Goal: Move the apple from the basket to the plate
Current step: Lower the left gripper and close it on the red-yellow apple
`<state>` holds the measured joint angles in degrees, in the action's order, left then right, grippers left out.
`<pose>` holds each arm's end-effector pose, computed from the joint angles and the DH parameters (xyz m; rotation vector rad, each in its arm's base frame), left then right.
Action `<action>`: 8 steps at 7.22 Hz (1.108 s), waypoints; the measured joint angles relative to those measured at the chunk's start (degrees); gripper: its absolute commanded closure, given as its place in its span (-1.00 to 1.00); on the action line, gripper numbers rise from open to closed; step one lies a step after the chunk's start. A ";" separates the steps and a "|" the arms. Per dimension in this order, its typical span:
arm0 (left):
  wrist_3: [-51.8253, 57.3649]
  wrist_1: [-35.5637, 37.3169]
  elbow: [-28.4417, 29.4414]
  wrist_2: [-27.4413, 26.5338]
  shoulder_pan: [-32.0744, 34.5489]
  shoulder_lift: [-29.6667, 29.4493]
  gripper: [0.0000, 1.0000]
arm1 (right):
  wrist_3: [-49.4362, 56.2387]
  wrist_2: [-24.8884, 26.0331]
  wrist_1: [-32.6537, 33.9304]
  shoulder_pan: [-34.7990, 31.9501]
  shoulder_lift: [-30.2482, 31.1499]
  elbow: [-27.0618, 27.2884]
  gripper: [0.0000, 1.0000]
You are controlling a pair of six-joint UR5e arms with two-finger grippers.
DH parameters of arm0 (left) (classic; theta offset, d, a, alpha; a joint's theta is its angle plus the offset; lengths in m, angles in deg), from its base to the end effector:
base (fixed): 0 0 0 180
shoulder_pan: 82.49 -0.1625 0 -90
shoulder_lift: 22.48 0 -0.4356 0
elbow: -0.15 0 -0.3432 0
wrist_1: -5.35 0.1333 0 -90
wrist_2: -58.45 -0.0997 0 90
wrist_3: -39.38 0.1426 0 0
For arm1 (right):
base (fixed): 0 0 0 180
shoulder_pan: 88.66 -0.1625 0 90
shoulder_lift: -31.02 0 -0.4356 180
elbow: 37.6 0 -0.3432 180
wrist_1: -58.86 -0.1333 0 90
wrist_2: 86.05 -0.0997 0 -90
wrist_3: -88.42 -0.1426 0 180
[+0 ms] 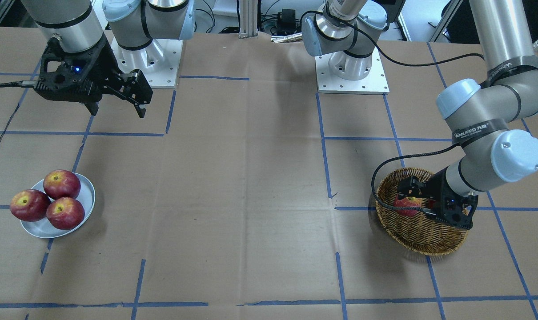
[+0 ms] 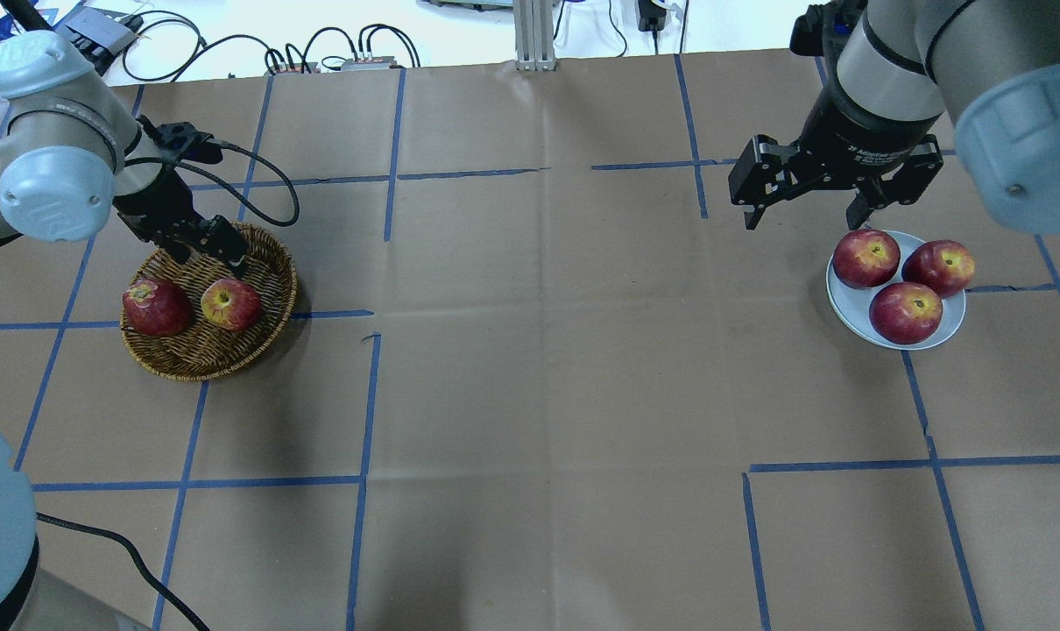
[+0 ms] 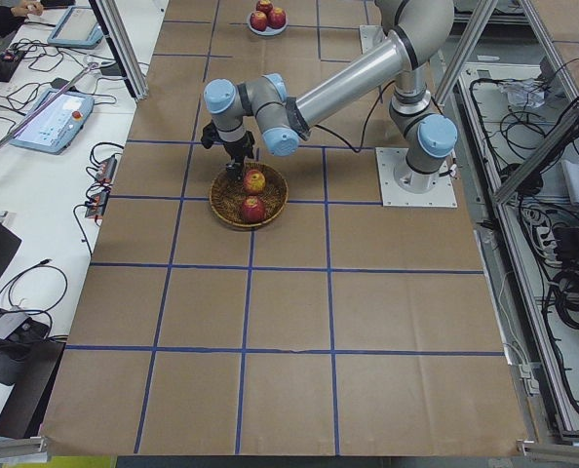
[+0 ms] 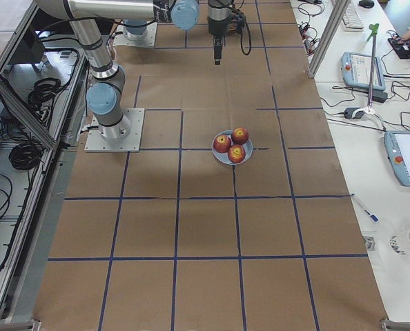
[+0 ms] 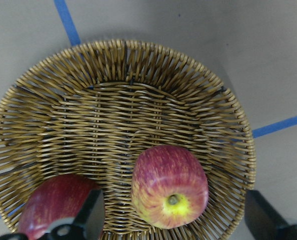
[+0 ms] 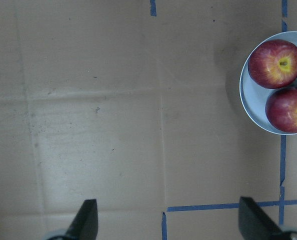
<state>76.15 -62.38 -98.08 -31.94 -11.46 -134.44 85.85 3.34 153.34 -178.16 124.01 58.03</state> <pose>0.0500 -0.5524 0.2389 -0.4768 -3.0398 -0.1932 0.1311 -0.4255 0.4424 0.0836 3.1289 -0.0500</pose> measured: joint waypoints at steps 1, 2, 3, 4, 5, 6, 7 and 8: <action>0.06 1.31 -0.61 -0.17 -0.05 -0.47 -0.97 | -0.04 0.00 0.00 0.01 0.01 0.02 -1.00; 0.11 2.08 -0.85 -0.26 -0.08 -1.14 -0.97 | -0.06 0.00 0.00 0.01 0.03 0.03 -1.00; 0.13 2.58 -0.92 -0.29 -0.09 -2.05 -0.97 | -0.09 0.00 0.00 -0.02 0.03 0.00 -1.00; 0.10 2.85 -0.99 -0.33 -0.10 -2.82 -0.97 | -0.12 0.00 0.00 -0.03 0.06 -0.05 -1.00; 0.02 2.88 -1.12 -0.37 -0.13 -3.38 -0.97 | -0.14 0.00 0.00 -0.02 0.08 -0.06 -1.00; -0.02 2.89 -1.40 -0.37 -0.21 -4.04 -0.96 | -0.15 0.00 0.00 -0.03 0.07 -0.04 -1.00; -0.03 2.95 -1.81 -0.30 -0.42 -4.70 -0.47 | -0.15 0.00 0.00 -0.03 0.06 -0.01 -1.00; -0.03 2.98 -2.12 -0.27 -0.67 -5.10 -0.05 | -0.15 0.00 0.00 -0.03 0.06 -0.01 -1.00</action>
<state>76.12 -59.40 -100.20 -32.20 -12.13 -139.54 85.70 3.34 153.34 -178.19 124.07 58.02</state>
